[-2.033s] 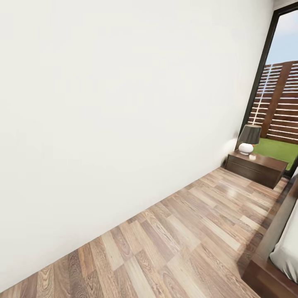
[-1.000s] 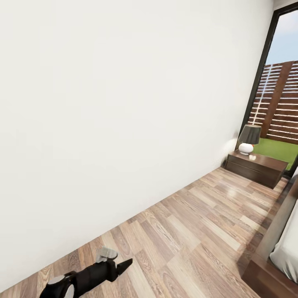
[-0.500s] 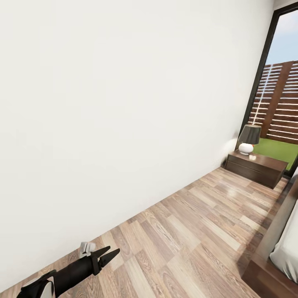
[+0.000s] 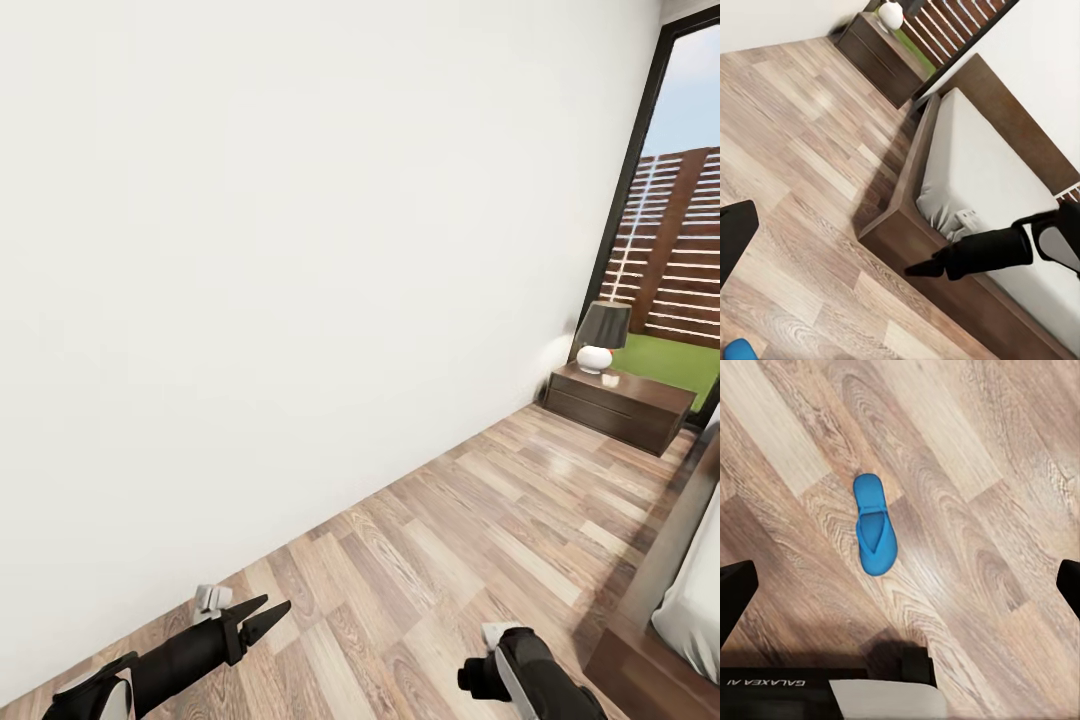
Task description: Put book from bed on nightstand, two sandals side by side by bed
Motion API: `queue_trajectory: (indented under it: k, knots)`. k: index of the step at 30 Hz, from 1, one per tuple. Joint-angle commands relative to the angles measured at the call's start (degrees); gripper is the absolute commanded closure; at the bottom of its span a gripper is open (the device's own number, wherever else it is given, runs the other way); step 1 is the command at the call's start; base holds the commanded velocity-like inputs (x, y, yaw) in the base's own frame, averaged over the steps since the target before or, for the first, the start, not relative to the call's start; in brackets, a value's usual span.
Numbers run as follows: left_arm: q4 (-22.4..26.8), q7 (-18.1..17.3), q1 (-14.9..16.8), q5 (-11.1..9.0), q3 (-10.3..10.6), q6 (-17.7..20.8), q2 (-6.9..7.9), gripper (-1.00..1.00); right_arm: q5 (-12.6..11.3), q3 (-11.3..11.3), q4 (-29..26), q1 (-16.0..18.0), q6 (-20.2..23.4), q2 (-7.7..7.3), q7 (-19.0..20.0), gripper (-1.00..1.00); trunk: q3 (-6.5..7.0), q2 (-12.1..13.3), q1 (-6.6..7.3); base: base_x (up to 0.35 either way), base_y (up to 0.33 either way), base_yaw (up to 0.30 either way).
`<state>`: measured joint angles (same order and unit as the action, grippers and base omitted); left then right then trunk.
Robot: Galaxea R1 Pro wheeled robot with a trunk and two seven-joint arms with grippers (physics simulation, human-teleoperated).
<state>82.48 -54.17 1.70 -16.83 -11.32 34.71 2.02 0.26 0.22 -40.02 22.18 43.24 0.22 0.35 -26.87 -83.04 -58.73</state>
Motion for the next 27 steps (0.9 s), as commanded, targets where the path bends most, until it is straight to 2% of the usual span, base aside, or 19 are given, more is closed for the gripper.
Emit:
queue_trajectory:
  k: [1,27]
  knots:
    - [-0.01,-0.06,0.03,-0.31,-0.02,0.42,0.01,-1.0,0.06,0.03,0.23,0.2,0.37,0.02,0.06,-1.0,-0.06,-0.04,0.0,0.0,0.0,0.0]
    - [-0.12,0.02,0.02,-0.3,-0.01,0.28,0.07,-1.0,0.25,0.08,0.65,0.49,0.44,0.48,0.09,-1.0,-4.73,-10.46,-5.71,0.0,0.0,0.0]
